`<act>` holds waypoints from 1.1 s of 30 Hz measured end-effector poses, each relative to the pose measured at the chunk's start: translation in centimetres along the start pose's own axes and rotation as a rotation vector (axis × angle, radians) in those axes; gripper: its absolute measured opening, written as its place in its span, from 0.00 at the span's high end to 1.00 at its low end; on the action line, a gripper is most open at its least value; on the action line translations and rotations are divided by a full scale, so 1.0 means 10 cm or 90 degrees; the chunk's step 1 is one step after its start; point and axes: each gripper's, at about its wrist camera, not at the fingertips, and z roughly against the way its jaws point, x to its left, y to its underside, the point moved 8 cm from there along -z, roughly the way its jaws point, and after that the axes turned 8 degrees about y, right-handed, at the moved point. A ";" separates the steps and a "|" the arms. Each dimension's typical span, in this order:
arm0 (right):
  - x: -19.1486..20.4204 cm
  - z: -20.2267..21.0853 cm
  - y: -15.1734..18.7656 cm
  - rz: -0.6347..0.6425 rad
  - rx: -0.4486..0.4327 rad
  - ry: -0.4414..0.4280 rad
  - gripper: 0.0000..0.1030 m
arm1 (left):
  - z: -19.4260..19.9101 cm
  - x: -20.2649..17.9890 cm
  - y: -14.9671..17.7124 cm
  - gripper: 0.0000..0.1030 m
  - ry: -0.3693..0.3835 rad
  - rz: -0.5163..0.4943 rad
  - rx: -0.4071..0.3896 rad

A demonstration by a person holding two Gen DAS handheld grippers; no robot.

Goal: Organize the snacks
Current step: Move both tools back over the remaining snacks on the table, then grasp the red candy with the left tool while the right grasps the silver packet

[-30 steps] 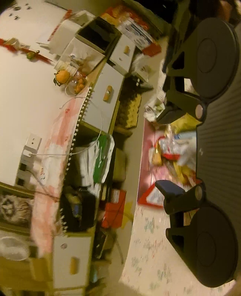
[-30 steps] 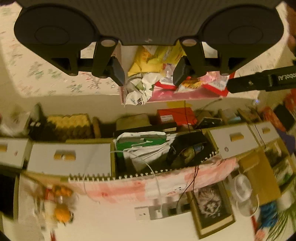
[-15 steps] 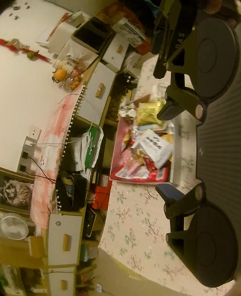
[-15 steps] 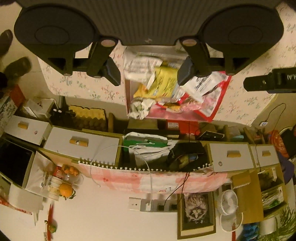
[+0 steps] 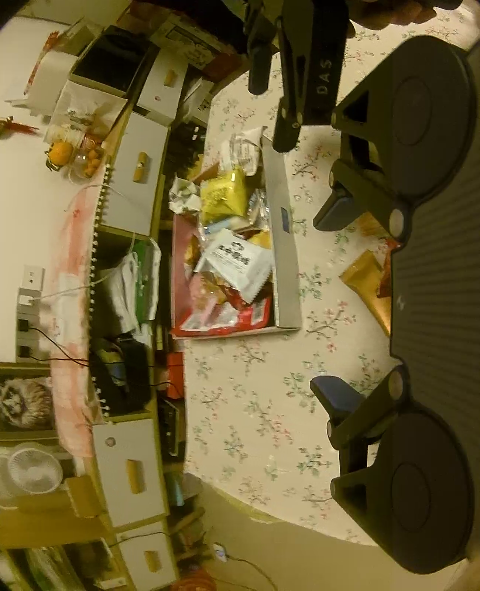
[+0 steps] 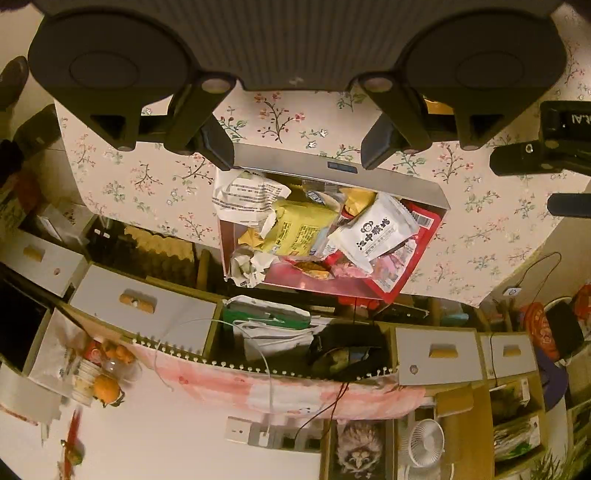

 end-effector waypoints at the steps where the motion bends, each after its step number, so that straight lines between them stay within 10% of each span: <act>1: 0.00 0.00 0.00 0.000 0.000 0.000 0.27 | -0.01 0.00 0.03 0.13 0.005 0.002 0.008; 31: -0.12 -0.17 0.32 -0.009 0.074 -0.033 0.22 | -0.48 -0.27 0.56 0.10 0.067 -0.068 0.147; 33: -0.11 -0.19 0.35 -0.004 0.083 -0.033 0.22 | -0.55 -0.29 0.61 0.23 0.069 -0.073 0.158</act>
